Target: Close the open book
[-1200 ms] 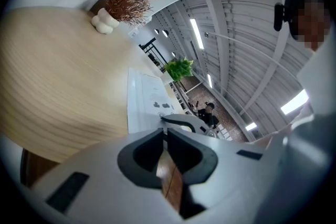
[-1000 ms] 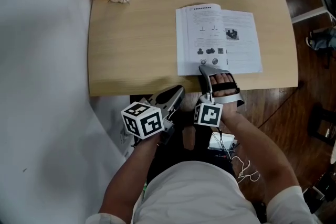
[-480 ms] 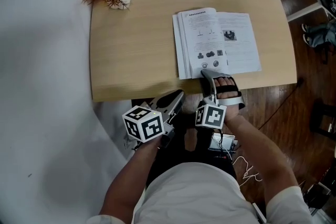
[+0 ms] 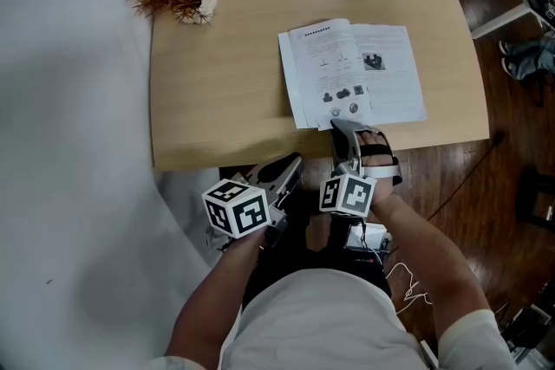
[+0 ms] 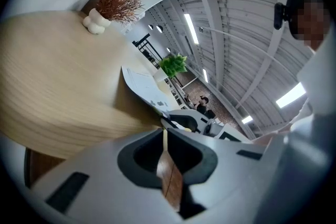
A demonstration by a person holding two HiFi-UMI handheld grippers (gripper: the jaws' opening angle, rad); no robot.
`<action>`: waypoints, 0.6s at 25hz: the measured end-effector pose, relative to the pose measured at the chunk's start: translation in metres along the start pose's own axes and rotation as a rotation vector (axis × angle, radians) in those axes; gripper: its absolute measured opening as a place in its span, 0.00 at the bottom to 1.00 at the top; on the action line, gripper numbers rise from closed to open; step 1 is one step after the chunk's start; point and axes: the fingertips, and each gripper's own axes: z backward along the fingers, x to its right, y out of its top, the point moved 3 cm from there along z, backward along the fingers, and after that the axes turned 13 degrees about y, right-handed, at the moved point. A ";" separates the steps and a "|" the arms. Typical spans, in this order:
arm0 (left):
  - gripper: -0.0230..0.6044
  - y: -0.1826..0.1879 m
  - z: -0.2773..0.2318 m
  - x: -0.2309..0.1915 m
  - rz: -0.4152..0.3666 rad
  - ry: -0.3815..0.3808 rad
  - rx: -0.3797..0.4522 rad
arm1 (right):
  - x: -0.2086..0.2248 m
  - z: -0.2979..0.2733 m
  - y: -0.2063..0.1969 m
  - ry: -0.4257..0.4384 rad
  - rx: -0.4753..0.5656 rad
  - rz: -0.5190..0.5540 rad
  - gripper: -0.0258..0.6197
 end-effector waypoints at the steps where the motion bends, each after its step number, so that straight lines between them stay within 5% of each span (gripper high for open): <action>1: 0.04 0.001 -0.001 0.001 0.004 0.006 0.005 | 0.001 0.001 0.000 0.001 0.011 -0.012 0.06; 15: 0.04 0.024 -0.021 0.030 0.020 0.021 0.097 | 0.021 0.026 -0.013 0.011 0.128 -0.158 0.06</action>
